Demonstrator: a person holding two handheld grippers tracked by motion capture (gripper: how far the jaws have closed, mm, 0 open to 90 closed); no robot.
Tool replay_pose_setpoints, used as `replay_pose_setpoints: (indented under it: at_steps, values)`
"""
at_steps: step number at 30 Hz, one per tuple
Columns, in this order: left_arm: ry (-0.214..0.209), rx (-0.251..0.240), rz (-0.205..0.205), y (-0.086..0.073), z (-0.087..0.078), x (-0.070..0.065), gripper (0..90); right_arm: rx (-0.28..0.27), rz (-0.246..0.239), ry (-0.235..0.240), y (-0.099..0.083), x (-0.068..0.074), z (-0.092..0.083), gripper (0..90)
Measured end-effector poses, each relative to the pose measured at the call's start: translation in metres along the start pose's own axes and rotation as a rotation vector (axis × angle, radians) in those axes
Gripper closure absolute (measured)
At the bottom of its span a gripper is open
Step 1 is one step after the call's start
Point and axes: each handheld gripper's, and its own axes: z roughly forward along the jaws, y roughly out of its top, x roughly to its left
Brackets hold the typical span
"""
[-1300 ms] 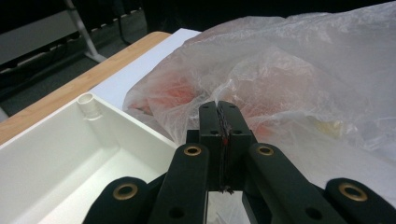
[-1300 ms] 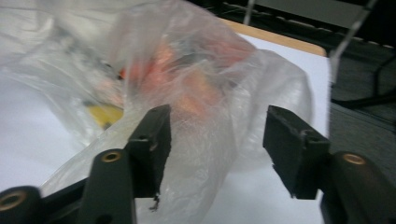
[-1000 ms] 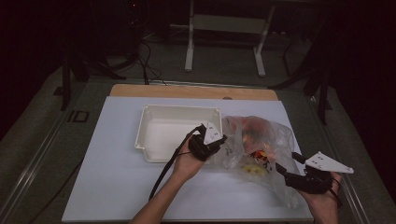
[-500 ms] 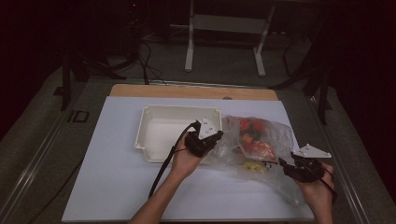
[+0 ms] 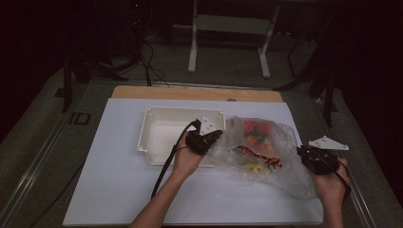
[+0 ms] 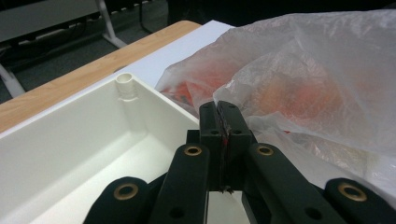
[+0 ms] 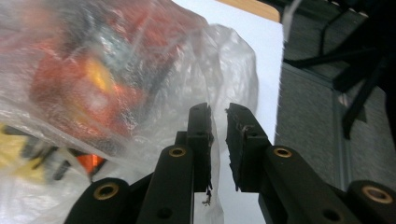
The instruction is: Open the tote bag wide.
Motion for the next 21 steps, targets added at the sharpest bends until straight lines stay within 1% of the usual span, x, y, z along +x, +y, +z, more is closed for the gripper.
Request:
replay_pose_setpoints:
  at_steps: [2, 3, 4, 6, 7, 8, 9, 10, 11, 13, 15, 16, 18, 19, 20, 21]
  values:
    - [0.0, 0.006, -0.006, 0.0, 0.001, 0.001, 89.8, -0.007, -0.006, 0.006, 0.001, 0.002, -0.002, 80.0]
    - [0.0, 0.01, -0.009, -0.001, 0.002, 0.002, 89.7, -0.011, -0.011, 0.003, 0.001, 0.003, -0.002, 84.1]
    - [0.0, 0.015, -0.009, -0.001, 0.003, 0.003, 89.8, -0.015, -0.012, -0.001, 0.002, 0.003, -0.003, 85.9]
    - [0.0, 0.02, -0.013, -0.002, 0.004, 0.003, 89.7, -0.016, -0.007, 0.007, 0.002, 0.002, -0.004, 85.5]
    - [-0.002, 0.02, -0.014, -0.002, 0.004, 0.003, 89.7, -0.025, -0.005, 0.022, 0.002, 0.002, -0.005, 81.6]
    - [-0.003, 0.019, -0.013, -0.001, 0.004, 0.003, 89.7, -0.039, -0.004, 0.065, 0.002, 0.003, -0.008, 74.0]
    - [-0.002, 0.017, -0.012, -0.001, 0.004, 0.003, 89.7, -0.062, -0.022, 0.108, 0.001, 0.005, -0.012, 66.4]
    - [-0.003, 0.016, -0.012, -0.001, 0.004, 0.003, 89.7, -0.08, -0.039, 0.139, 0.0, 0.01, -0.015, 56.7]
    - [-0.004, 0.015, -0.013, -0.001, 0.004, 0.003, 89.7, -0.084, -0.055, 0.165, -0.001, 0.014, -0.018, 49.7]
    - [-0.003, 0.017, -0.011, -0.001, 0.004, 0.002, 89.7, -0.083, -0.095, 0.177, -0.005, 0.023, -0.021, 38.7]
    - [-0.005, 0.014, -0.012, -0.001, 0.004, 0.002, 89.7, -0.07, -0.121, 0.217, -0.009, 0.029, -0.022, 29.6]
    - [-0.005, 0.015, -0.01, -0.001, 0.004, 0.001, 89.7, -0.061, -0.136, 0.231, -0.011, 0.032, -0.022, 26.6]
    - [-0.008, 0.009, -0.014, 0.0, 0.003, 0.001, 89.7, -0.031, -0.165, 0.232, -0.015, 0.038, -0.018, 18.1]
    - [-0.009, 0.007, -0.015, 0.0, 0.004, 0.001, 89.7, -0.01, -0.176, 0.223, -0.016, 0.04, -0.015, 14.0]
    - [-0.011, 0.006, -0.015, 0.001, 0.004, 0.0, 89.7, 0.011, -0.184, 0.213, -0.018, 0.042, -0.012, 13.2]
    - [-0.011, 0.003, -0.015, 0.001, 0.004, 0.0, 89.7, 0.038, -0.207, 0.187, -0.019, 0.044, -0.007, 12.6]
